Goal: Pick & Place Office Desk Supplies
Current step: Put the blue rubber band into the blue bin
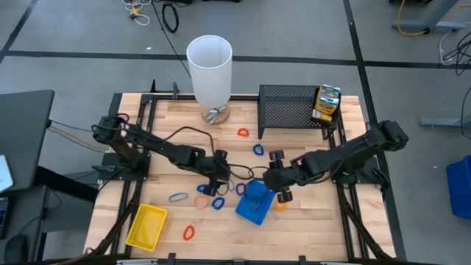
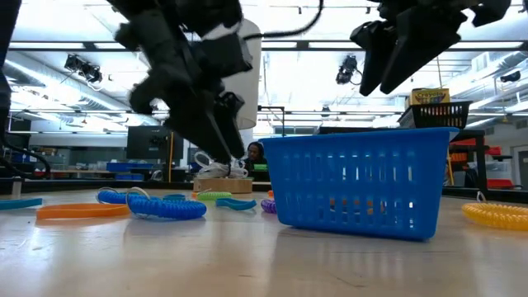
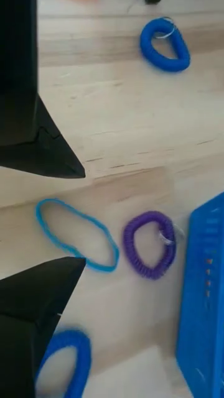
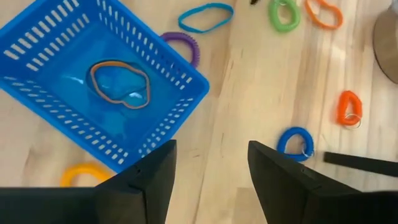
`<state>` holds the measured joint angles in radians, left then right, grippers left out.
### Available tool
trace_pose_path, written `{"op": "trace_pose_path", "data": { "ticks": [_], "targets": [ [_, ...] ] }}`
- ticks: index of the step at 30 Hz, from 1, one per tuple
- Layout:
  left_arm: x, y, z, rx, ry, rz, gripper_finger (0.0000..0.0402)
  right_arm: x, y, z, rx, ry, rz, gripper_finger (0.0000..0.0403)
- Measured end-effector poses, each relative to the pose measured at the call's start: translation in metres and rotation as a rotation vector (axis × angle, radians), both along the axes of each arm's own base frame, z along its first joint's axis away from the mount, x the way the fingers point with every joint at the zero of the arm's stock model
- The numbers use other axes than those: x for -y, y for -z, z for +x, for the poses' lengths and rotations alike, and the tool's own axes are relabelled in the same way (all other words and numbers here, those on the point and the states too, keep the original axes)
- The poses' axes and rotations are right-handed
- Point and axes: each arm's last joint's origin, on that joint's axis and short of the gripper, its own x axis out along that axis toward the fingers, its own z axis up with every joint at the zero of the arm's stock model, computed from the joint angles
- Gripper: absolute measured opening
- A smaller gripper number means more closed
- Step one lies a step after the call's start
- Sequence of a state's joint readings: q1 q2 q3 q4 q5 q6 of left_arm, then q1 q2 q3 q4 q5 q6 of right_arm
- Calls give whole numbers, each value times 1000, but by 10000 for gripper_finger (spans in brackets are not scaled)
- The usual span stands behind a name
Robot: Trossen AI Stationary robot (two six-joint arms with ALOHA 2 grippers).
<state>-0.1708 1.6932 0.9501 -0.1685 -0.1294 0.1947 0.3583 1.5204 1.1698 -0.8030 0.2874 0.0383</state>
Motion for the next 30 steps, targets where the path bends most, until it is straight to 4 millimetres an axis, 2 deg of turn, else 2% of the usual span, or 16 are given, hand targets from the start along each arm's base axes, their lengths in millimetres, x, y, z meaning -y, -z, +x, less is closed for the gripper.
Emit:
{"op": "trace_pose_path", "data": {
  "ticks": [11, 18, 22, 28, 30],
  "targets": [
    [-15, 35, 18, -104, 34, -26, 210, -9, 0, -3, 12, 1, 11, 206],
    [-18, 40, 19, -114, 38, -12, 183, -11, -1, -2, 26, -3, 17, 206],
    [-18, 41, 19, -115, 46, -10, 139, -11, -1, -1, 36, -3, 21, 206],
    [-17, 44, 20, -118, 48, -13, 27, -12, -1, -1, 39, -3, 21, 206],
    [-17, 44, 20, -115, 43, -16, 9, -12, -1, -1, 39, -3, 21, 206]
  ]
}}
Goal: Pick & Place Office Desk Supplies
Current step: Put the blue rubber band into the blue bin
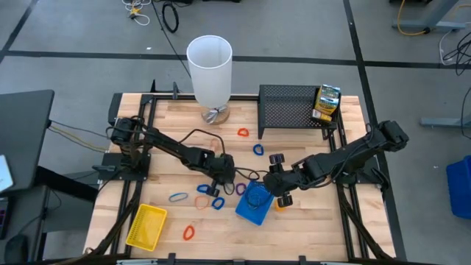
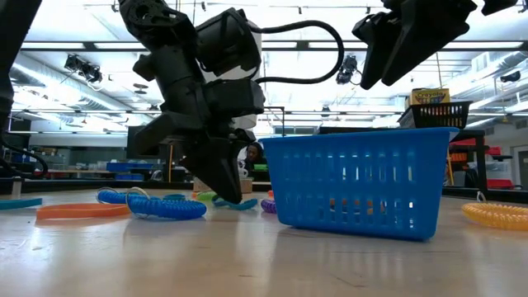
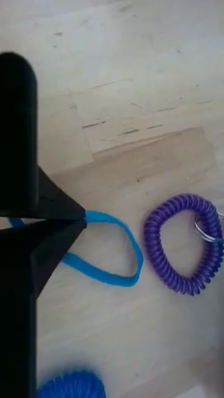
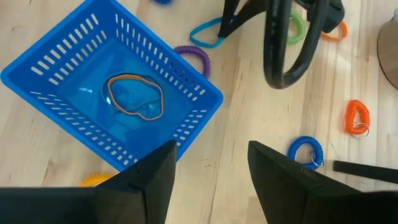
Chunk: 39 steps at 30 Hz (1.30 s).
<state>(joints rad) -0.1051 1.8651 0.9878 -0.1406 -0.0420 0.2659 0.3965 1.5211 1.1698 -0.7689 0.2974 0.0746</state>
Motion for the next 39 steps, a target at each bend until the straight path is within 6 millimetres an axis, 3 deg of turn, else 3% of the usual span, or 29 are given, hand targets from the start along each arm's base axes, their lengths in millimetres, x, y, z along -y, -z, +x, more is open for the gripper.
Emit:
{"op": "trace_pose_path", "data": {
  "ticks": [6, 17, 24, 29, 39],
  "targets": [
    [3, -6, -2, 18, -68, 37, 4, 0, 0, 0, 1, 0, 1, 206],
    [26, -43, 4, 139, -51, 93, 2, 0, 0, 0, -1, 7, 3, 206],
    [24, -39, 1, 35, 20, 19, 7, 0, 1, 0, -6, 6, 4, 206],
    [19, -30, 4, 12, 16, 32, 57, 0, 0, 0, -4, 5, 7, 206],
    [11, -18, 11, 19, 33, 30, 217, 0, 0, 0, -4, 4, 7, 206]
  ]
}}
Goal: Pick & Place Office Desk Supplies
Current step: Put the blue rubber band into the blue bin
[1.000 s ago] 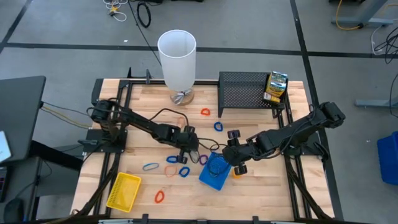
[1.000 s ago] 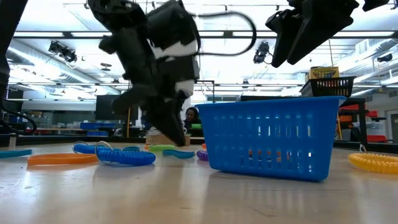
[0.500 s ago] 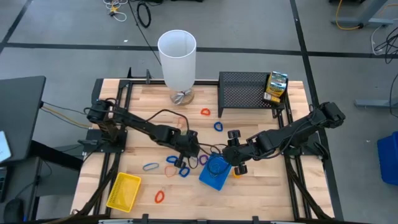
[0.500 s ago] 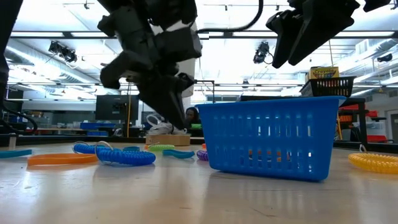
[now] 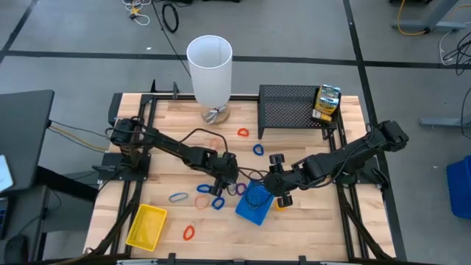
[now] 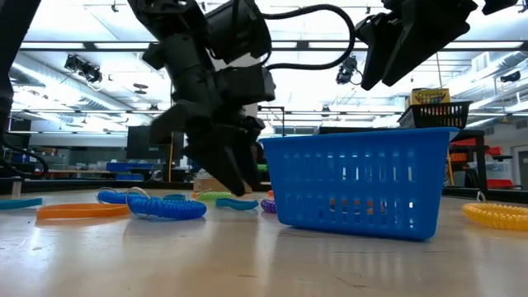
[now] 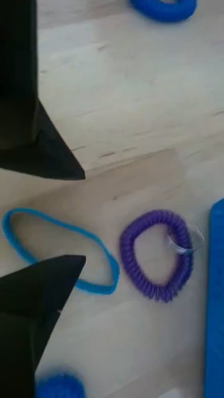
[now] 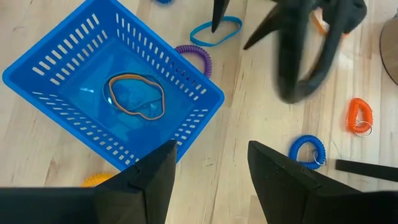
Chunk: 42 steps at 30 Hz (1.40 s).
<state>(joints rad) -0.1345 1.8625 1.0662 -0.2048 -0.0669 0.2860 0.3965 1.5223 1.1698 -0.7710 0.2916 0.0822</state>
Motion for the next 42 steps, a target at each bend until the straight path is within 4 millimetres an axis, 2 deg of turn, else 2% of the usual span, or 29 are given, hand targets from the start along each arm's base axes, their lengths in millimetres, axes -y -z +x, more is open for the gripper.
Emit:
{"op": "trace_pose_path", "data": {
  "ticks": [4, 11, 16, 22, 26, 31, 33, 42],
  "targets": [
    [-5, 5, 4, 1, 32, -30, 227, 0, 0, 0, 3, 0, 1, 206],
    [-7, 16, 6, -27, 77, -95, 182, 0, 0, 0, 4, 1, 1, 206],
    [-5, 22, 9, -20, 89, -101, 127, 0, 0, 1, 8, 0, 2, 206],
    [-5, 23, 10, -14, 82, -86, 14, 0, 0, 1, 9, 0, 3, 206],
    [-1, 21, 10, -4, 59, -37, 5, 0, 0, 1, 8, 0, 3, 206],
    [4, 12, 3, 0, 5, 77, 4, 0, 0, 1, 6, 2, 3, 206],
    [6, 2, 1, 28, -12, 112, 3, 0, 0, 0, 5, 6, 4, 206],
    [20, -40, -3, 187, 29, 99, 2, 0, 0, 0, -2, 7, 2, 206]
  ]
}}
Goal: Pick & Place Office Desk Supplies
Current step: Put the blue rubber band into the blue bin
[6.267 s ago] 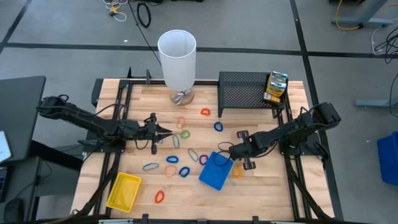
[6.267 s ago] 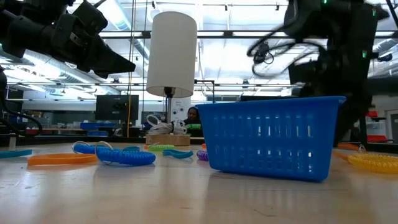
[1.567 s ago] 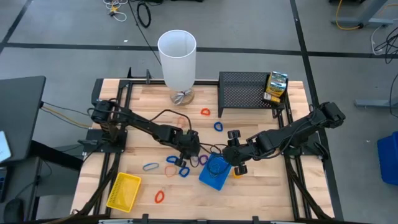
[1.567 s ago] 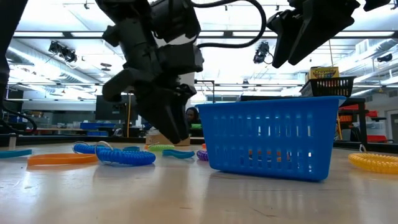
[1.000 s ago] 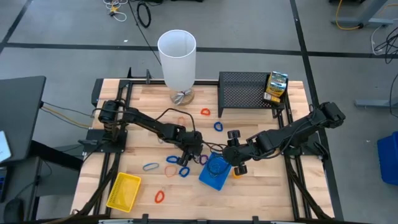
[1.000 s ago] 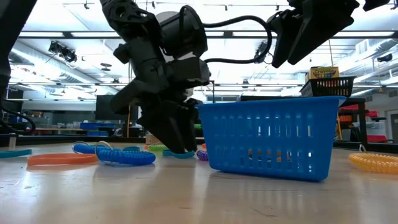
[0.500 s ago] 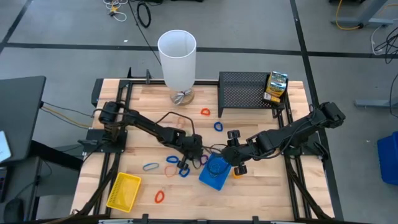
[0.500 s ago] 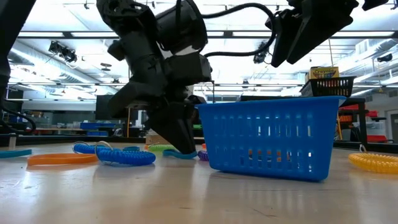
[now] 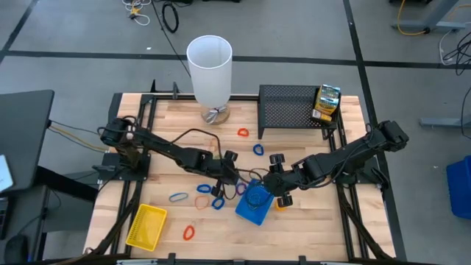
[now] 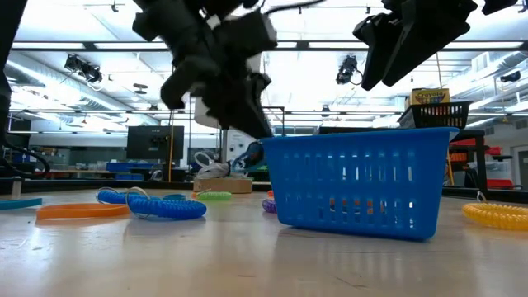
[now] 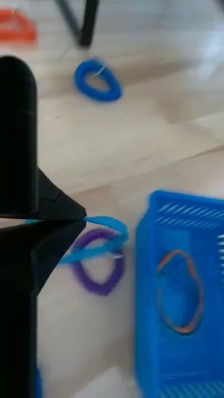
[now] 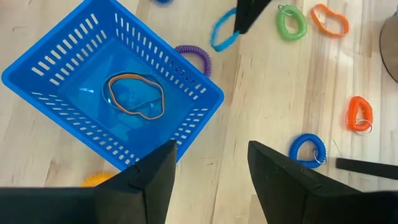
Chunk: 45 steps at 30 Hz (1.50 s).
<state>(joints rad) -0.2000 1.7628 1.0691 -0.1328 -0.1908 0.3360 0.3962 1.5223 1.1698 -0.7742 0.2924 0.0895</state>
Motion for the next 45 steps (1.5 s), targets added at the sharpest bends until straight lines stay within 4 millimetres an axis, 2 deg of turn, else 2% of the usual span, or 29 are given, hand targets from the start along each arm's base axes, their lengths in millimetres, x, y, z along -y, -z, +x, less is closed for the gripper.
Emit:
{"op": "trace_pose_path", "data": {
  "ticks": [9, 13, 18, 27, 35, 45],
  "targets": [
    [22, -41, 10, 125, 112, 36, 1, 0, 0, 0, 1, 1, 0, 206],
    [28, -54, 15, 181, 227, -50, 1, 0, 0, 0, 2, 1, 1, 206],
    [28, -44, 25, 193, 341, -179, 1, 0, 0, 0, -1, 0, 0, 206],
    [28, -14, 42, 187, 375, -218, 9, 0, 0, -1, -7, -3, -5, 206],
    [29, -14, 42, 185, 361, -277, 72, 0, 0, -1, -7, -1, -3, 206],
    [28, -14, 43, 181, 346, -296, 206, 1, 0, 0, 11, 30, -33, 206]
  ]
}}
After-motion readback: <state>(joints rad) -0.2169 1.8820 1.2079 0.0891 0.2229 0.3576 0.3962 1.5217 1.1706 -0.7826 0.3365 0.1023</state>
